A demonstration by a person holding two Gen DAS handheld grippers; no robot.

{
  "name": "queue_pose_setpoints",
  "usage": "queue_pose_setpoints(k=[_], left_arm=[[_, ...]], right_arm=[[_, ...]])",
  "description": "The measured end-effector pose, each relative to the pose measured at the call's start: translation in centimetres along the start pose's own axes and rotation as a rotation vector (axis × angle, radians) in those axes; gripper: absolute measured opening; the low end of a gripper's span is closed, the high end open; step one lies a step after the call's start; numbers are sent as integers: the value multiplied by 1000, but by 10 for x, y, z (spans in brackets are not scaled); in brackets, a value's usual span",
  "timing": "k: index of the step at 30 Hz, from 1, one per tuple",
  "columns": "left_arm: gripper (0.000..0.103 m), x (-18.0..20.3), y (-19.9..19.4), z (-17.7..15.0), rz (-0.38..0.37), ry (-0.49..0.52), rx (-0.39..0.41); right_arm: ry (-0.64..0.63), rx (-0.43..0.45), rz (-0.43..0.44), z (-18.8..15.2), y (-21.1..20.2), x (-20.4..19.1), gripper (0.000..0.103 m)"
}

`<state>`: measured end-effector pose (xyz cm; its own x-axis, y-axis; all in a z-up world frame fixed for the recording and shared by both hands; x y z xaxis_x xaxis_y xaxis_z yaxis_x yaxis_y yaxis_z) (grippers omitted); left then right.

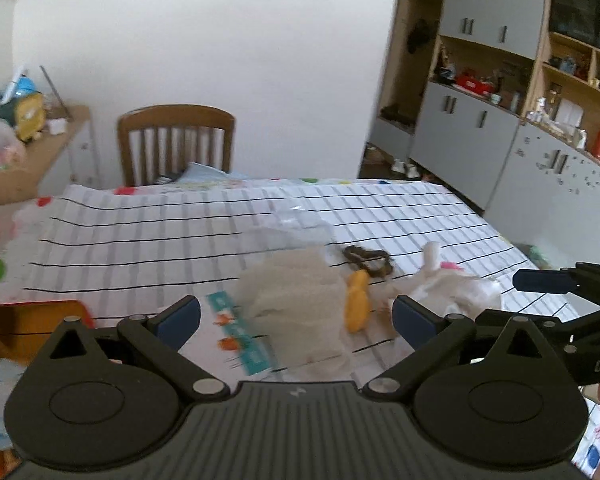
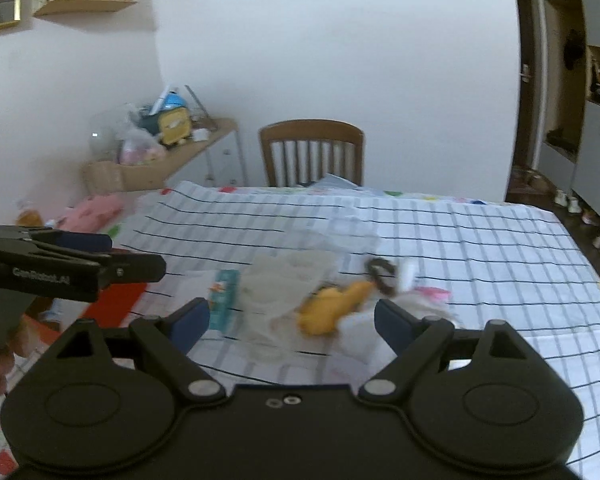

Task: Organize soft objects
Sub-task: 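Move both tools back over the cloths and yellow toy on the table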

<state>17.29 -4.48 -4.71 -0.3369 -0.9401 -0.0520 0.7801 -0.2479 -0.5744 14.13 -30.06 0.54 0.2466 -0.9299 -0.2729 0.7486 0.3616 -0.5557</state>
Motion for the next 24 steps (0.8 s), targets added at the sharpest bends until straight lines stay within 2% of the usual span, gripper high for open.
queue_pose_setpoints(k=[12, 16, 24], left_arm=[[103, 21, 76, 1, -16, 28, -50], [103, 25, 98, -1, -4, 51, -73], [102, 23, 136, -10, 24, 64, -146]], right_arm=[[-51, -35, -149, 5, 31, 46, 84], [-62, -61, -159, 2, 41, 52, 77], [-79, -92, -152, -2, 53, 57, 71]])
Point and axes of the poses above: each gripper's, at about its wrist camera, not at the fingertips, and y roughly the way its jaws point, x to its right, z to its top, the point moved 2 cm from there along y, roughly the way its jaws point, and after that the axes turned 13 degrees about y, right-handed, at the moved point
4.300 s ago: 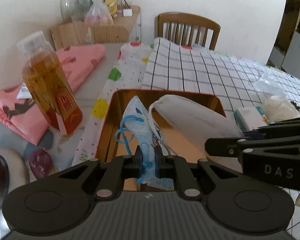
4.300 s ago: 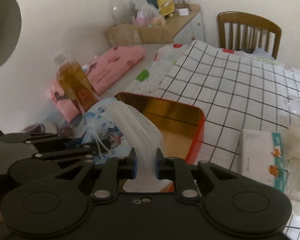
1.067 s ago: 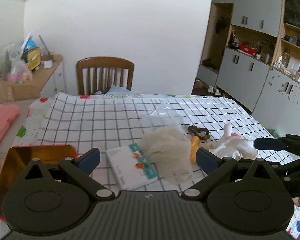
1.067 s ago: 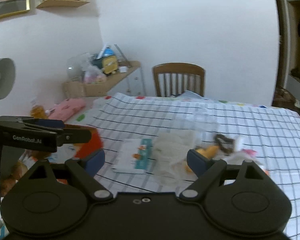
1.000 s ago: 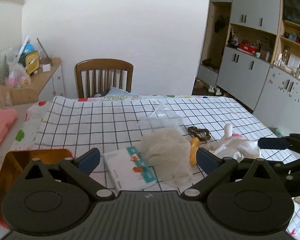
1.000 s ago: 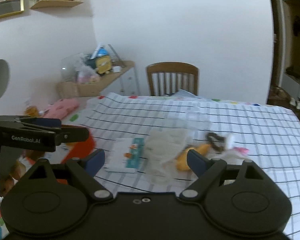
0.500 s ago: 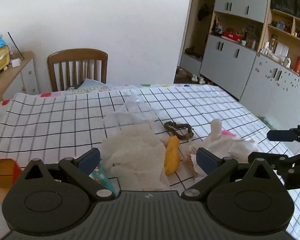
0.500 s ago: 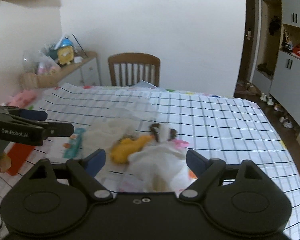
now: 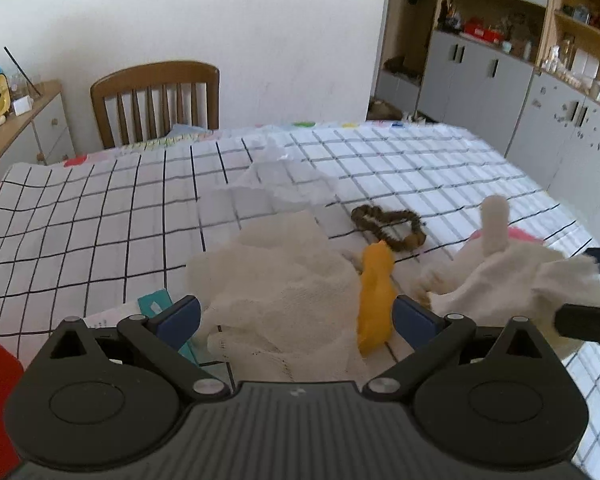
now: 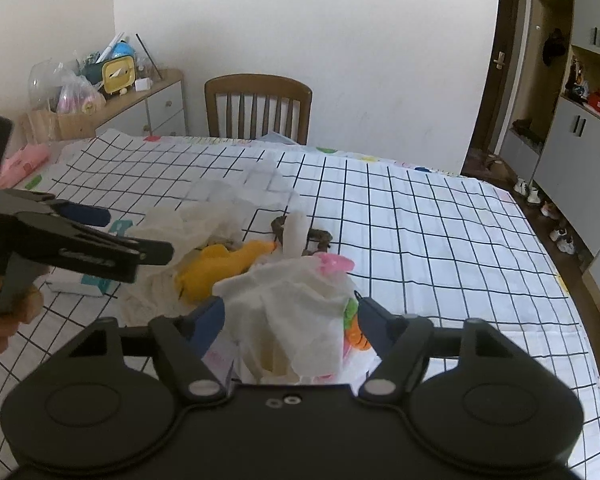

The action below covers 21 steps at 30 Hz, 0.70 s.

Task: Organize soft objects
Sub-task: 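Move both tools back over the cloths and yellow toy on the table, then grasp the beige mesh cloth with the left tool while the right tool grasps the white cloth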

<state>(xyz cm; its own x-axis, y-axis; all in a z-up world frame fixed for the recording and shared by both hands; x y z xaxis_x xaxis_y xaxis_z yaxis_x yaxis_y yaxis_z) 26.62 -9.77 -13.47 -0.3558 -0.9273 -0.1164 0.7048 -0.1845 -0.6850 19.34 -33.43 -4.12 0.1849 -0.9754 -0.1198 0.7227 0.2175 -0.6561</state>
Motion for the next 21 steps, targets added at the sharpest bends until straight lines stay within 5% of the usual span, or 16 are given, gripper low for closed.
queue_pose_setpoints(k=[5, 8, 16, 21], left_arm=[[102, -4, 16, -1, 13, -9, -32], [93, -6, 19, 0, 4, -18, -38], [47, -12, 23, 2, -6, -59, -67], [32, -15, 22, 3, -18, -68, -84]], right_arm=[[1, -9, 4, 0, 3, 1, 64], [2, -11, -5, -1, 5, 2, 59], [-8, 2, -33, 0, 5, 2, 43], [9, 9, -24, 3, 2, 4, 33]])
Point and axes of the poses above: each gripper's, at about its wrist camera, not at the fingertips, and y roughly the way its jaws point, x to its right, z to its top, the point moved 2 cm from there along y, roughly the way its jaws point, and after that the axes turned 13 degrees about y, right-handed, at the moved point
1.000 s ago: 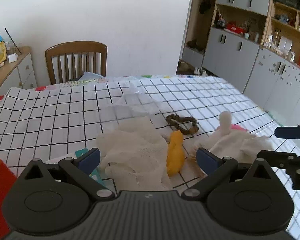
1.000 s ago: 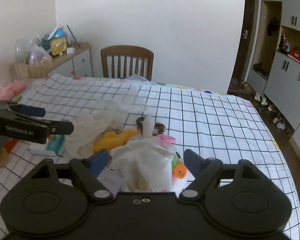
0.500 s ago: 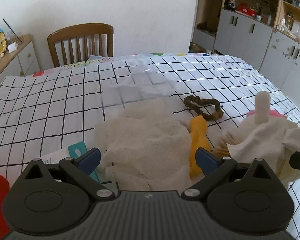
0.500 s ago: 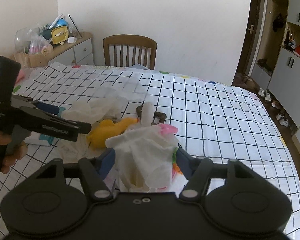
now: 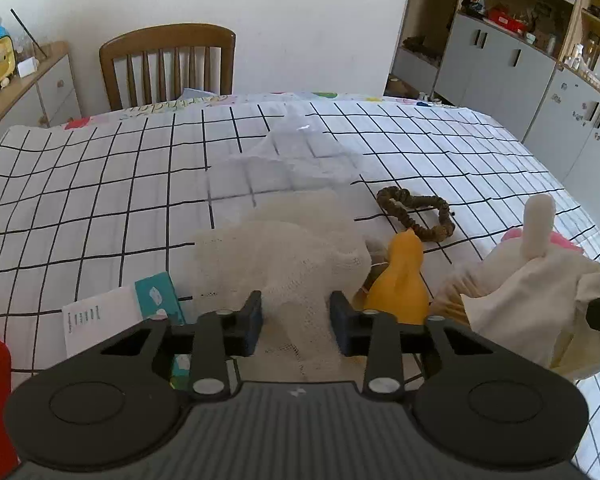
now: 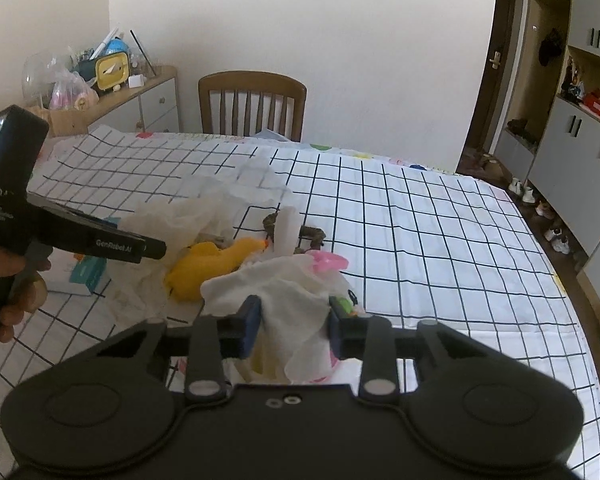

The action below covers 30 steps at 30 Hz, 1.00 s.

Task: Organize soft objects
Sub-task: 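Grasp the beige mesh cloth with the left tool while the right tool grasps the white cloth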

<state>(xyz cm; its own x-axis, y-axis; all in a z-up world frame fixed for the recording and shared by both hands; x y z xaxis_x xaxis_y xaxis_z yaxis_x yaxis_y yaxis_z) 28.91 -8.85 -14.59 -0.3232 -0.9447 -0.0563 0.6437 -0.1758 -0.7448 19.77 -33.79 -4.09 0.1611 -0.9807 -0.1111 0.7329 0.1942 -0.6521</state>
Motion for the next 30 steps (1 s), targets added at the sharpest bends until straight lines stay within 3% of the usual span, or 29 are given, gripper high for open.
queue_pose_setpoints(k=[3, 7, 8, 13, 30], left_arm=[[22, 0, -3, 1, -11, 3, 5], [13, -1, -7, 1, -25, 5, 15], [12, -1, -9, 2, -28, 5, 19], [7, -2, -22, 4, -60, 10, 55], [7, -7, -100, 11, -106, 51, 159]], right_arm=[[5, 17, -8, 2, -4, 0, 30], [1, 23, -7, 3, -8, 1, 6], [2, 25, -5, 3, -8, 2, 4], [22, 49, 2, 4, -16, 4, 3], [71, 191, 125, 37, -87, -12, 3]])
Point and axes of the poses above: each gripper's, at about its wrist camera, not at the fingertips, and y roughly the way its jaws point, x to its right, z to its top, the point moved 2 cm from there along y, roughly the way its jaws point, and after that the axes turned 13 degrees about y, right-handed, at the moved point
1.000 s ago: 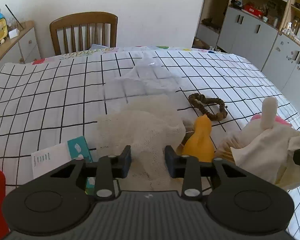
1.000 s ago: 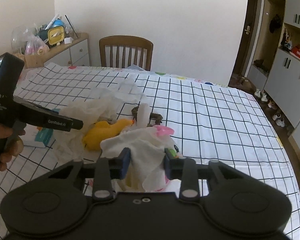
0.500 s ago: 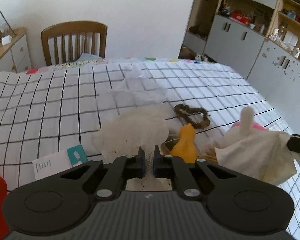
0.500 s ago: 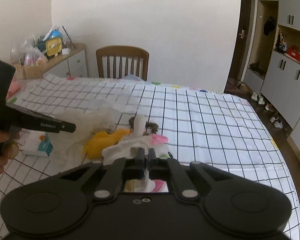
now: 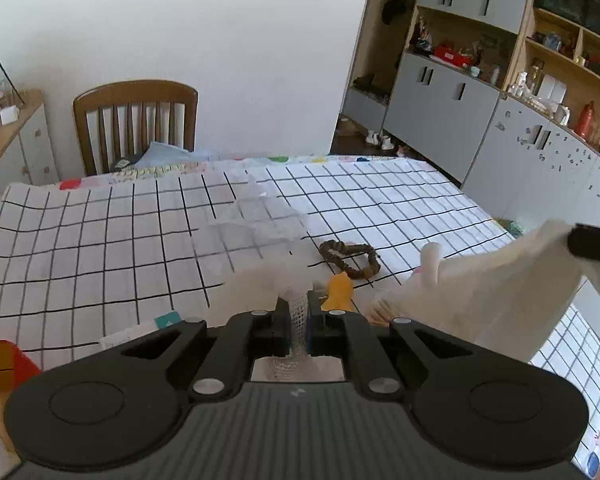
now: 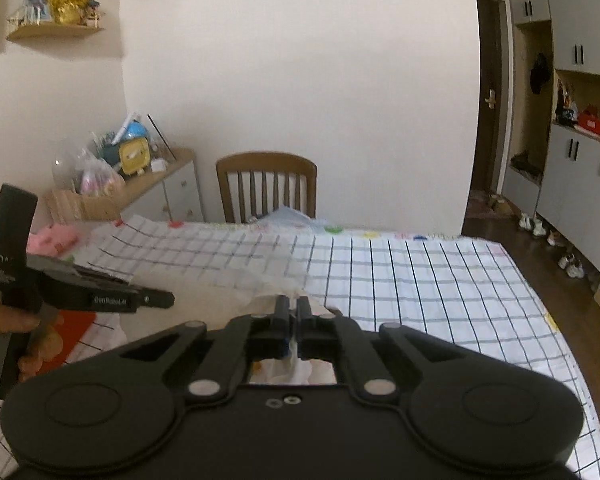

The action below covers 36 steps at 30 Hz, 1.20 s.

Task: Organize soft objects
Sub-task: 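Grasp the beige mesh cloth with the left tool while the right tool grasps the white cloth, then carry the beige mesh cloth and white cloth with both tools toward the tin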

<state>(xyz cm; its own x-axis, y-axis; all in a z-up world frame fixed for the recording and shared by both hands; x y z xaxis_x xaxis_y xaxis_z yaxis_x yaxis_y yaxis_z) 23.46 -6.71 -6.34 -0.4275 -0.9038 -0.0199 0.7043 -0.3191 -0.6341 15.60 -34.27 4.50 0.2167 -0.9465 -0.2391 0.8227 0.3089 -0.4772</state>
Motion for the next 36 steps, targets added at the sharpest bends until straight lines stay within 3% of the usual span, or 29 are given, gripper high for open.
queue_pose_setpoints(k=[17, 36], left_arm=[[7, -29, -100, -8, 92, -27, 34], [7, -115, -193, -46, 316, -134, 54]], right_arm=[[-43, 22, 188, 24, -16, -81, 3], [-162, -50, 452, 33, 28, -225, 3]])
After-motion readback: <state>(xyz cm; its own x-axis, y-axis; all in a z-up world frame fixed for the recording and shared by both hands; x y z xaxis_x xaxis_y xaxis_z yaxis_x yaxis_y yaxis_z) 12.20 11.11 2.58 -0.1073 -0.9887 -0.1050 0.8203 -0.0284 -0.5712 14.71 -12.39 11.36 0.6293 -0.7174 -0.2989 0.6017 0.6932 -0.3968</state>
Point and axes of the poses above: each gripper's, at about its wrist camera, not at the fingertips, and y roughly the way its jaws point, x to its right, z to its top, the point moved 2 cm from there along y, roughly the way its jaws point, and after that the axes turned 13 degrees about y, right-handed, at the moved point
